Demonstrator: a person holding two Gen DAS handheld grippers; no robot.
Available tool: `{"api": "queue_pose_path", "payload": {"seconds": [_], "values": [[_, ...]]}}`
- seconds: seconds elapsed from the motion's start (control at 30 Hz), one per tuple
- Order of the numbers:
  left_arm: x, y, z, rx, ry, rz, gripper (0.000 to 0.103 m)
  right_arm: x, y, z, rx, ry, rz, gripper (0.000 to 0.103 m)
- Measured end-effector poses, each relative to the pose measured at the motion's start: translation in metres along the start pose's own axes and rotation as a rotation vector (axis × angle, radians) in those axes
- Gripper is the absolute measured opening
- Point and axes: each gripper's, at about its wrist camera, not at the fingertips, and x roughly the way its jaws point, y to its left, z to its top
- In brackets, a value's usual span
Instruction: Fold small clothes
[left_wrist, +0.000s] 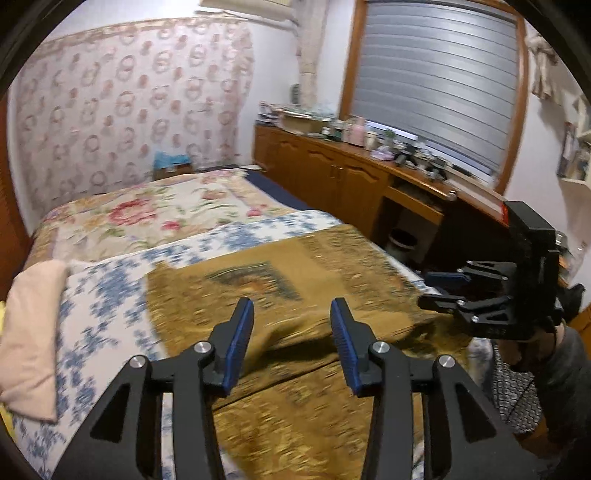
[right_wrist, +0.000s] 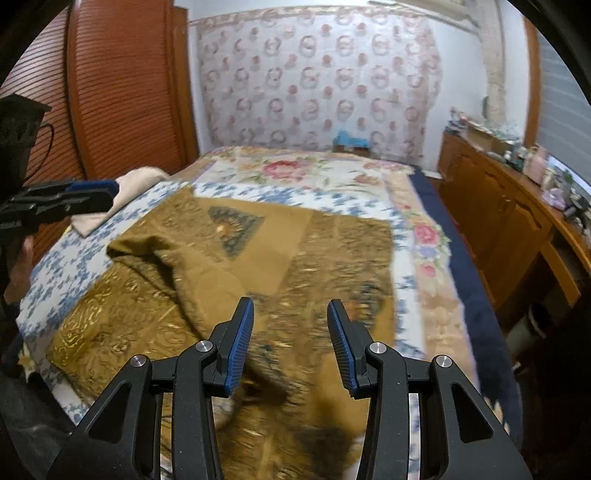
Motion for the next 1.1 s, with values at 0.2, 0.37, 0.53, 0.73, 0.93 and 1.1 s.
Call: {"api": "queue_pose_path", "payload": {"seconds": [0.2,0.37,0.53,0.73,0.93,1.1], "values": [[-0.009,0.033,-0.022,-0.039,-0.006,0.081,0.042,0.022,0.022,-0.005,-0.049,0.063,0.062,0.048],[-0.015,0.055,-0.038,-0.071,-0.005,0.123,0.042,0.039,0.025,-0.013,-0.079,0.131,0.076,0.056],[-0.016,0.067,-0.046,-0.099,-0.006,0.127,0.042,0.051,0.025,-0.017,-0.109,0.168,0.060,0.056],[-0.017,0.069,-0.048,-0.109,-0.010,0.116,0.043,0.059,0.022,-0.016,-0.127,0.172,0.040,0.056],[-0.021,0.071,-0.051,-0.117,-0.020,0.137,0.045,0.058,0.029,-0.019,-0.158,0.152,0.060,0.034],[-0.020,0.071,-0.052,-0.113,-0.018,0.153,0.045,0.045,0.034,-0.017,-0.176,0.094,0.085,0.009]]}}
